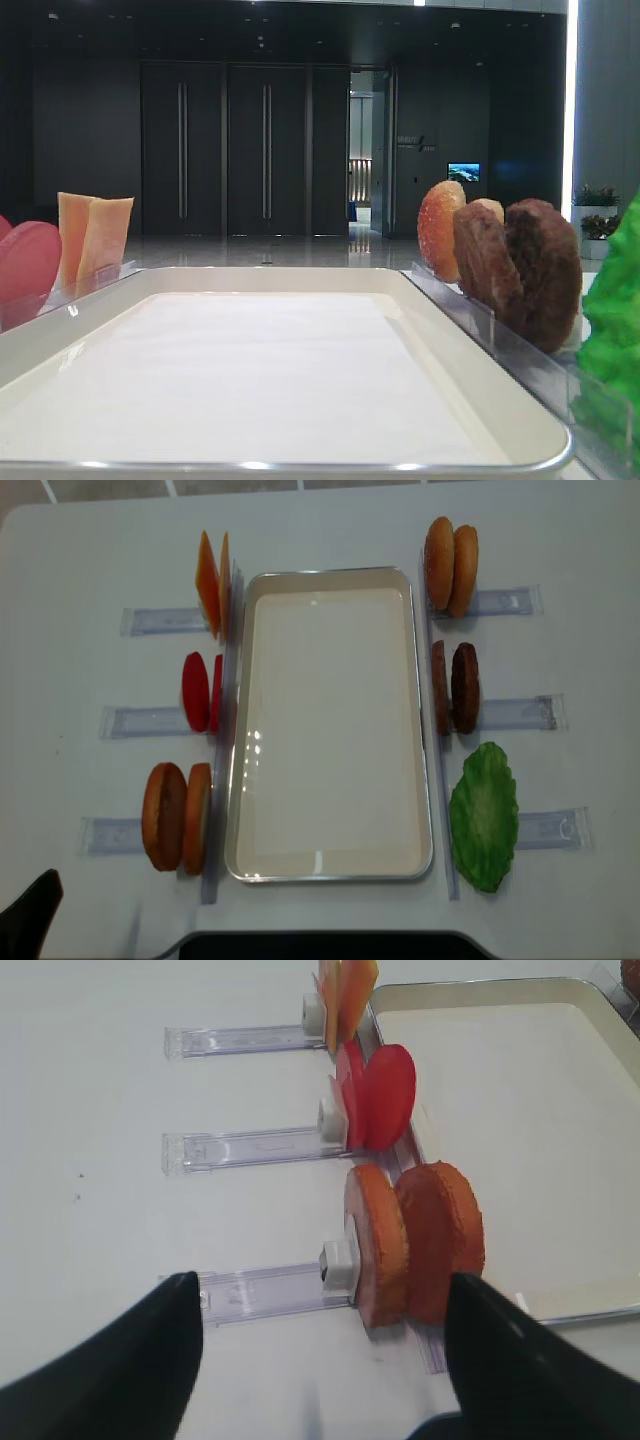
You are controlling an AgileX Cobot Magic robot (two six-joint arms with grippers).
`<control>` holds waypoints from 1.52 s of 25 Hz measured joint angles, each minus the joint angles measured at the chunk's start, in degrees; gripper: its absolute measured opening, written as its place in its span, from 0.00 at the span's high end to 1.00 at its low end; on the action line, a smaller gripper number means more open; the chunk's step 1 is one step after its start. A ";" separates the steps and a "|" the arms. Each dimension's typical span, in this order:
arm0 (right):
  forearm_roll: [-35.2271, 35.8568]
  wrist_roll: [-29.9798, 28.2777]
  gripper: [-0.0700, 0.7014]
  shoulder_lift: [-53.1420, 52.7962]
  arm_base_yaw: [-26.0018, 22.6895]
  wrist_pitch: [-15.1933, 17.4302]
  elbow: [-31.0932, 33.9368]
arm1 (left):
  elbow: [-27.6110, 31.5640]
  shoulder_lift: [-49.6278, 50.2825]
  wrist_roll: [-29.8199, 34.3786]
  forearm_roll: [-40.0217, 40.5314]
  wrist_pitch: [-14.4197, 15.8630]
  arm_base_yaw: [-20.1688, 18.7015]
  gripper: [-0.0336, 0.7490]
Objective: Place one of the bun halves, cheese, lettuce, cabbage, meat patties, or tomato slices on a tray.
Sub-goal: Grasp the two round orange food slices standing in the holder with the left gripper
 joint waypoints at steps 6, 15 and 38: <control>0.00 0.00 0.28 0.00 0.00 0.00 0.00 | 0.00 0.00 0.00 0.12 0.00 0.00 0.22; 0.00 0.00 0.28 0.00 0.00 0.00 0.00 | 0.00 0.00 0.00 0.12 0.00 0.00 0.27; 0.00 0.00 0.28 0.00 0.00 0.00 0.00 | -6.88 20.36 -3.33 2.26 4.83 0.00 0.35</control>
